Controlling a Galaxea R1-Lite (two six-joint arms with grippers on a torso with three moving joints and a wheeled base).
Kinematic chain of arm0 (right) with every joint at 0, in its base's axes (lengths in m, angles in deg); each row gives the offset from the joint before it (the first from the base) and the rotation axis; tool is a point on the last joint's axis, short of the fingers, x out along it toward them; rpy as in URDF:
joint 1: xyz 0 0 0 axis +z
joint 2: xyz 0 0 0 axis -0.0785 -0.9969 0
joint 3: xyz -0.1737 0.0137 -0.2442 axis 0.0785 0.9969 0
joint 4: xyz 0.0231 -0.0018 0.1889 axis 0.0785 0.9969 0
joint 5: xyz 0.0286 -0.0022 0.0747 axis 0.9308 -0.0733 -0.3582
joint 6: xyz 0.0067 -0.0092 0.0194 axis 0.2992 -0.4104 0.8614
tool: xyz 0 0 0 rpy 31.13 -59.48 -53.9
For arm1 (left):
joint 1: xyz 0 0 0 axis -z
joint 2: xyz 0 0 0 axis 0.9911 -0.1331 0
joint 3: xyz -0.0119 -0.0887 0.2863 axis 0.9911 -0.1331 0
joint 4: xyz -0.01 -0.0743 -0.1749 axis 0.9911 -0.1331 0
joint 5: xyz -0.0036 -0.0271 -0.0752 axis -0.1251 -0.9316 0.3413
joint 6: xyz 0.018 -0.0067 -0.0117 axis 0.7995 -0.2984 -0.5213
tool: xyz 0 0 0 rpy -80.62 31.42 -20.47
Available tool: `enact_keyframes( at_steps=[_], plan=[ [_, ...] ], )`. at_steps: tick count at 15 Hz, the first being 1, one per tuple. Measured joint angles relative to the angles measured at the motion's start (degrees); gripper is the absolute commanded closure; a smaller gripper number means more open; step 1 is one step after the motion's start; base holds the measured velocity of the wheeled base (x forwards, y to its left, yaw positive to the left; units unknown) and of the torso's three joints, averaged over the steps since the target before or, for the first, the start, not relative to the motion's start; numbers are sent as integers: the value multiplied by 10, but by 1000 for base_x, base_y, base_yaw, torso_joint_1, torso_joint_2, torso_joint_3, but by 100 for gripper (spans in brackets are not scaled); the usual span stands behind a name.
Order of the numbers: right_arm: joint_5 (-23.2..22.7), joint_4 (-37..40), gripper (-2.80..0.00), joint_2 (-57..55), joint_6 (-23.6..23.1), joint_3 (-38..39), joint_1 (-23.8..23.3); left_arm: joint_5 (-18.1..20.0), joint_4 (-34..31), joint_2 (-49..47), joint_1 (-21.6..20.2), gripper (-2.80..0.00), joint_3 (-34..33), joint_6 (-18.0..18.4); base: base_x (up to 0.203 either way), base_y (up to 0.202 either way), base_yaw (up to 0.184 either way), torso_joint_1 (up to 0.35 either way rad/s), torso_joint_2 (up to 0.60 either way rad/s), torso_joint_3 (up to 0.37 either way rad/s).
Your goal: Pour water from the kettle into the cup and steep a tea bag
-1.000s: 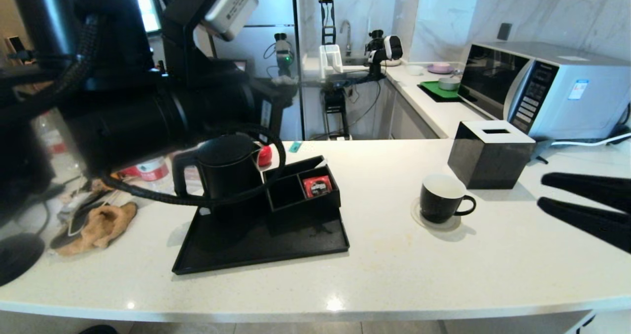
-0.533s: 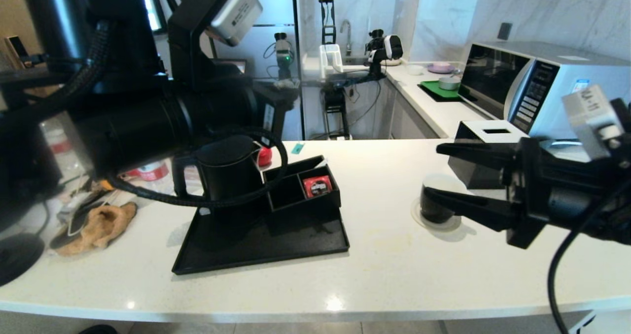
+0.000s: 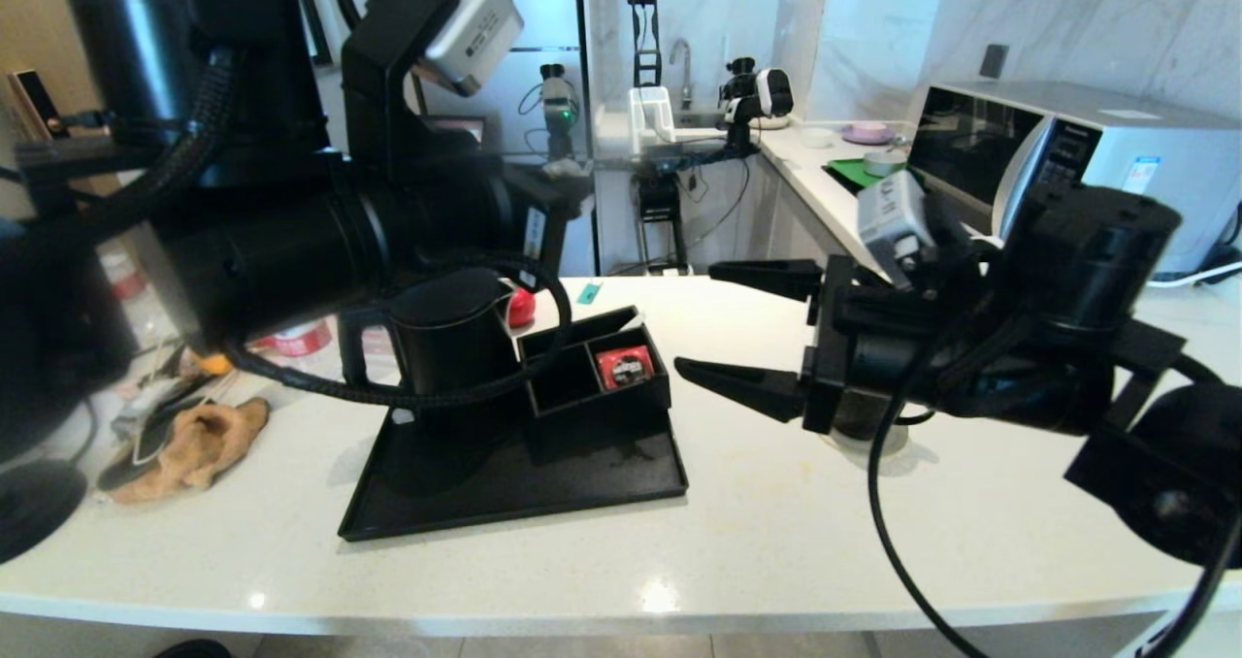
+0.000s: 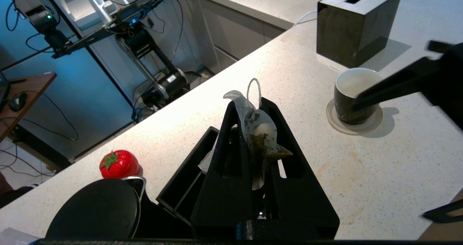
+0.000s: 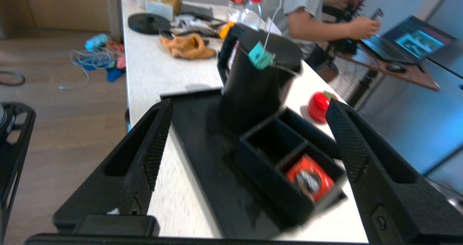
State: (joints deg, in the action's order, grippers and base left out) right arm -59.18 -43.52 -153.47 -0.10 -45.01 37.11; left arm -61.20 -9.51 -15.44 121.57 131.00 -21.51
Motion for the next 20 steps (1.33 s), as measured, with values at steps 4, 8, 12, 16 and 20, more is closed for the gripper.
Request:
enact_keyframes(
  at_steps=[4, 8, 12, 16, 20],
  plan=[
    [0, -19, -280, -70, 30, -81, 21, 0, 0, -1, 0, 0, 0, 0, 0, 0, 0, 0, 0, 0],
    [0, -21, -280, -116, 54, -143, 33, 2, 1, -5, 6, 0, 2, 0, 0, 0, 0, 0, 0, 0],
    [0, -21, -280, -133, 57, -151, 35, 1, 1, -19, 19, 0, 21, 0, 0, 0, 0, 0, 0, 0],
    [1, -45, -280, -137, 67, -147, 35, 1, 1, -27, 37, 0, 22, -1, 0, 0, 0, 0, 0, 0],
    [2, -48, -280, -138, 67, -145, 35, 1, 1, -31, 41, 0, 18, -4, 0, 0, 0, 0, 0, 0]
  ],
)
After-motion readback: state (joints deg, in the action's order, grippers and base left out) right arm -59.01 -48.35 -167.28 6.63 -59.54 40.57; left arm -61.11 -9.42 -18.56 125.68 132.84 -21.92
